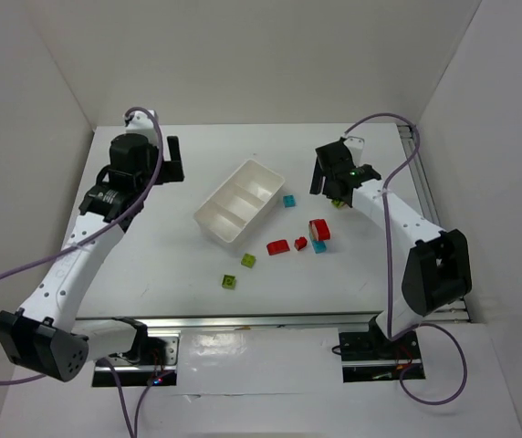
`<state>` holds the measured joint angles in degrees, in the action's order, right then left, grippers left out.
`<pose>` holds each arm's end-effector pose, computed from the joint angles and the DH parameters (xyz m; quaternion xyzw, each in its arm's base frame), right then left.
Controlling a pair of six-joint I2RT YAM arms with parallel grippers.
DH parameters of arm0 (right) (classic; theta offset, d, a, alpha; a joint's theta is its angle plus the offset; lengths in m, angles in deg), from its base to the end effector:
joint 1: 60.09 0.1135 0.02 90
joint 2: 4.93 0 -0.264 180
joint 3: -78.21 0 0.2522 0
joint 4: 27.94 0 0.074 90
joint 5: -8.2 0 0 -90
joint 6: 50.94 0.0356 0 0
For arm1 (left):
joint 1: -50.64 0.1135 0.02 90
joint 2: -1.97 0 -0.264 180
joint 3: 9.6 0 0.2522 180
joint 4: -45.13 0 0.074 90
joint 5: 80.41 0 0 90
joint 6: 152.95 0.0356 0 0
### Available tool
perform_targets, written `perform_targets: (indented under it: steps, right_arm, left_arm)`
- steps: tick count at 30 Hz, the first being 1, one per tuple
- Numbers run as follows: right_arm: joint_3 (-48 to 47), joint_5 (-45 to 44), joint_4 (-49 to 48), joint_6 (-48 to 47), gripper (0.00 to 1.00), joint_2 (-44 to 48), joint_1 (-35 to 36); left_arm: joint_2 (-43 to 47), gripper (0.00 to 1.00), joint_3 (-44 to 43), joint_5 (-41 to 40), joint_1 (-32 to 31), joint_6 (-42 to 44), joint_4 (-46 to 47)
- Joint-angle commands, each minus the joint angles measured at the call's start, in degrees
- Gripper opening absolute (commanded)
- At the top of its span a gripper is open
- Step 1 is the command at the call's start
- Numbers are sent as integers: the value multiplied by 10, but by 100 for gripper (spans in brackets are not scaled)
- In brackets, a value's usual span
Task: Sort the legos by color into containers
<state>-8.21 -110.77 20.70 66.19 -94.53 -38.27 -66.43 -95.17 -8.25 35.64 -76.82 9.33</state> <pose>0.3174 0.1085 0.2809 0.1241 0.9102 -0.0839 0.3861 0.2598 -0.0583 0.3989 -0.0825 0.8033 -0.0217 0.5895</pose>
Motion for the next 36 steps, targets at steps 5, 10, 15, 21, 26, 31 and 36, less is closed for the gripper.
perform_targets:
  steps: [5, 10, 15, 21, 26, 31, 36]
  right_arm:
    - [-16, 40, -91, -49, 100, 0, 30]
    - [-21, 80, -128, -92, 93, -21, 57]
    - [-11, 142, -163, -129, 87, -53, 70]
    - [-29, 198, -157, -160, 84, -132, 76]
    - [-23, 200, -208, -166, 84, -167, 76]
    - [12, 214, -300, -171, 84, -197, 69]
    - [12, 207, -351, -165, 74, -228, 58]
  left_arm:
    - [-39, 100, -46, 58, -8, -39, -12]
    - [-94, 98, -98, 120, -8, -39, -72]
    - [-94, 96, -98, 100, -8, -55, -72]
    - [-94, 93, -86, 87, -8, -60, -85]
    - [-94, 93, -73, 101, -8, -60, -85]
    - [-94, 93, -61, 95, -8, -60, -85]
    - [-94, 93, -67, 90, -8, -60, -85]
